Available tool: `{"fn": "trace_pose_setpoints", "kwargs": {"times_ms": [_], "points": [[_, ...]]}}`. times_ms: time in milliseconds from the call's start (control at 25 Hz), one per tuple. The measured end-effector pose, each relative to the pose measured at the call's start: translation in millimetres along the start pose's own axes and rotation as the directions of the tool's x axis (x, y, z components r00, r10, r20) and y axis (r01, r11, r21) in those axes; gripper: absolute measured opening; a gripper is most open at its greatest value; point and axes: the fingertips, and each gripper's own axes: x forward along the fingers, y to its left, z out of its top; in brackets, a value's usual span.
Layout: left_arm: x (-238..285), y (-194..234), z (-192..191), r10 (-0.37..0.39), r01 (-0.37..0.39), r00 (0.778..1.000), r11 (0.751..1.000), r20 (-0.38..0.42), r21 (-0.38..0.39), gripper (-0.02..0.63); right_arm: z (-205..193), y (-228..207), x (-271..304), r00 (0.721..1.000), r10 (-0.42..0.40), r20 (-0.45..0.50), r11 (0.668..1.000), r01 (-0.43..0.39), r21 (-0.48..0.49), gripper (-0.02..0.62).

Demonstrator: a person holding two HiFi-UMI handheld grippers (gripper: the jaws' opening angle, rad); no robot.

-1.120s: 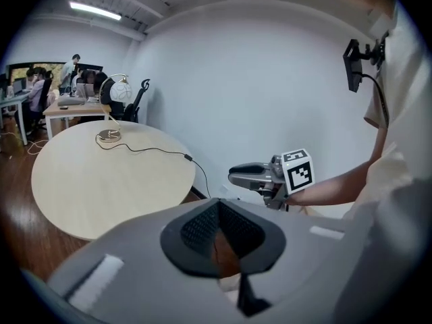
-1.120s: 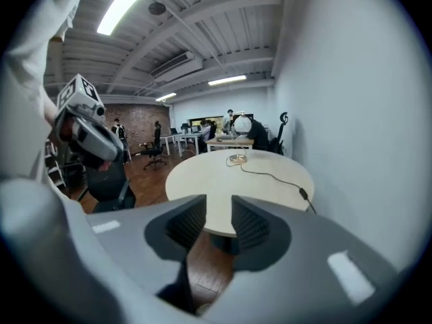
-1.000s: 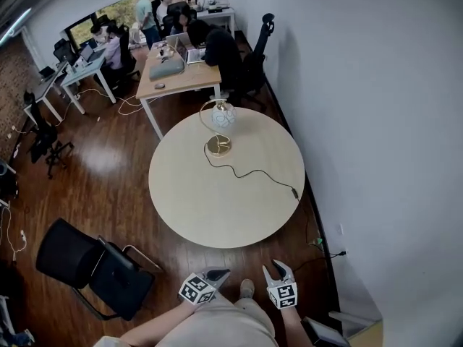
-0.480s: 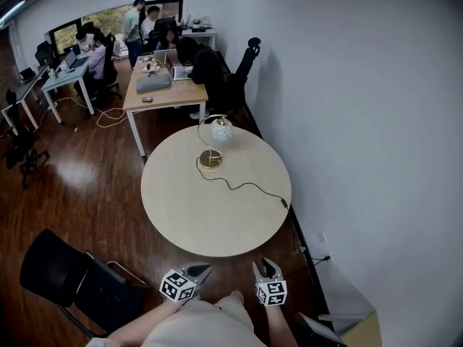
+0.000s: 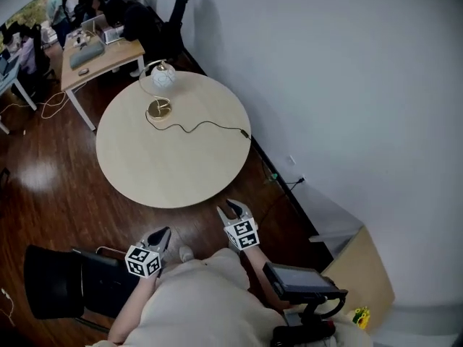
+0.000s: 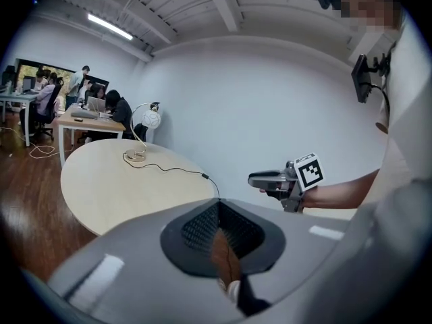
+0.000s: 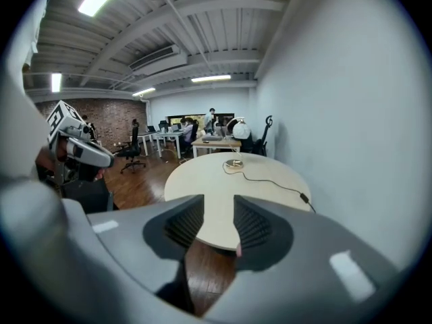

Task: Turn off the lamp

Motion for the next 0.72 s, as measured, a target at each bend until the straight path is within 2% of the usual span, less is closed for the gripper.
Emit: {"fn": "trace_pose_setpoints", "kwargs": {"times_ms": [240, 480, 720], "points": [[-5.9, 10.5, 5.7, 0.016, -0.016, 1.0, 1.0, 0.012, -0.017, -0.02, 20.8, 5.9, 10.3, 1.0, 0.007, -0.014, 1.0, -0.007, -0.016, 0.127], [-0.1, 11.9, 2.0, 0.002, -0.001, 1.0, 1.0, -0.023, 0.013, -0.021, 29.9, 9.5, 8.8, 1.0, 0.003, -0.011, 1.0, -0.003, -0.011, 0.127], [-1.8, 15.6, -1.3, -0.006, 0.007, 0.999, 1.0, -0.039, 0.022, -0.02, 12.5, 17.4, 14.1, 0.996, -0.014, -0.087, 0.998, 0.008, -0.063, 0.091]]}}
